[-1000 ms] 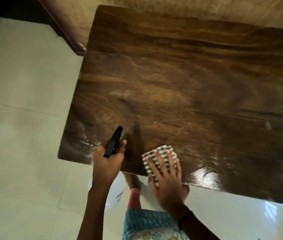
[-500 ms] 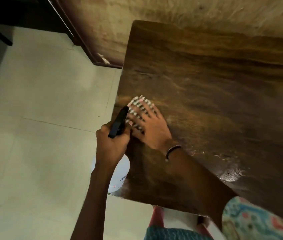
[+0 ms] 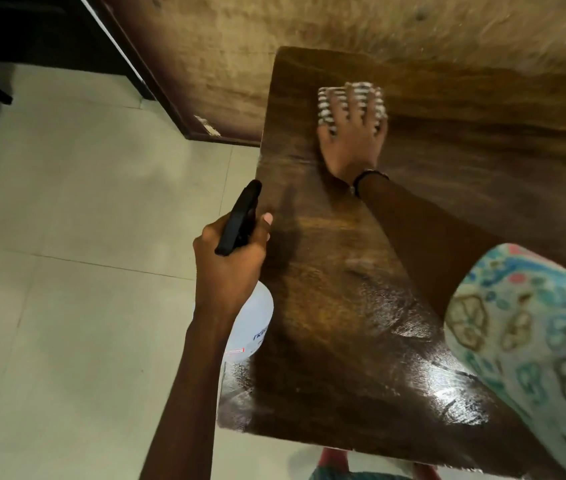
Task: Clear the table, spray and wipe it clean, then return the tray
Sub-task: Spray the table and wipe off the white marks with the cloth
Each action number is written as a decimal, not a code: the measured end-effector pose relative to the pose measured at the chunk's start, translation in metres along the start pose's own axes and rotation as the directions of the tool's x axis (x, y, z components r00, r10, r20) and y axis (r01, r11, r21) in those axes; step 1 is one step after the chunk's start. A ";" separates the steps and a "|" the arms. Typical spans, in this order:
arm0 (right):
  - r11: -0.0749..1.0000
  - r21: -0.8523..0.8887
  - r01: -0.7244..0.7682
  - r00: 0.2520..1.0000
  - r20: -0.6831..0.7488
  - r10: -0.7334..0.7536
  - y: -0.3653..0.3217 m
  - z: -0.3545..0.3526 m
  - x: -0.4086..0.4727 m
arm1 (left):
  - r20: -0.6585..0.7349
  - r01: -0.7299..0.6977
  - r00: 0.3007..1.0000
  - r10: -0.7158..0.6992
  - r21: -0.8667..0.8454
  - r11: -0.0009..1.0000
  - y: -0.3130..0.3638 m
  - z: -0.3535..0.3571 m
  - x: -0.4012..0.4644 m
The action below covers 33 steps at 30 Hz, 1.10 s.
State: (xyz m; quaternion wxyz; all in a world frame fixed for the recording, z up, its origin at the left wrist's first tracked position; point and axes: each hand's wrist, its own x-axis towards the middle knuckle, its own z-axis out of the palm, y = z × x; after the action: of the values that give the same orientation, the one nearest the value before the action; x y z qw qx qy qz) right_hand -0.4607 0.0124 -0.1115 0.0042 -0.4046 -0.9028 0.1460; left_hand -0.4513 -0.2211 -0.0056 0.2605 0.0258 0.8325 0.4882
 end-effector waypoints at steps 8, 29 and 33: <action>0.758 -0.055 0.650 0.752 0.188 -0.632 0.018 0.022 -0.140 | 0.026 -0.079 0.997 0.076 0.112 0.991 -0.011 0.000 -0.025; 0.912 0.101 0.398 0.894 0.179 -0.410 -0.047 0.054 -0.336 | -0.196 -0.015 0.980 0.023 0.042 0.999 -0.076 -0.071 -0.129; 0.721 0.133 0.680 0.690 0.219 -0.690 -0.019 0.055 -0.377 | -0.223 -0.052 0.973 0.057 0.027 0.998 -0.072 -0.071 -0.137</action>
State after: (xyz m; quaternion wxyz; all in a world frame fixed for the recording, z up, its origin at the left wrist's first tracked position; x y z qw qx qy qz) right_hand -0.2282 -0.2896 -0.1176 -0.0484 -0.0165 -0.9779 0.2026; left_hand -0.3505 -0.3560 0.0182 0.1514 -0.0037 0.8605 0.4864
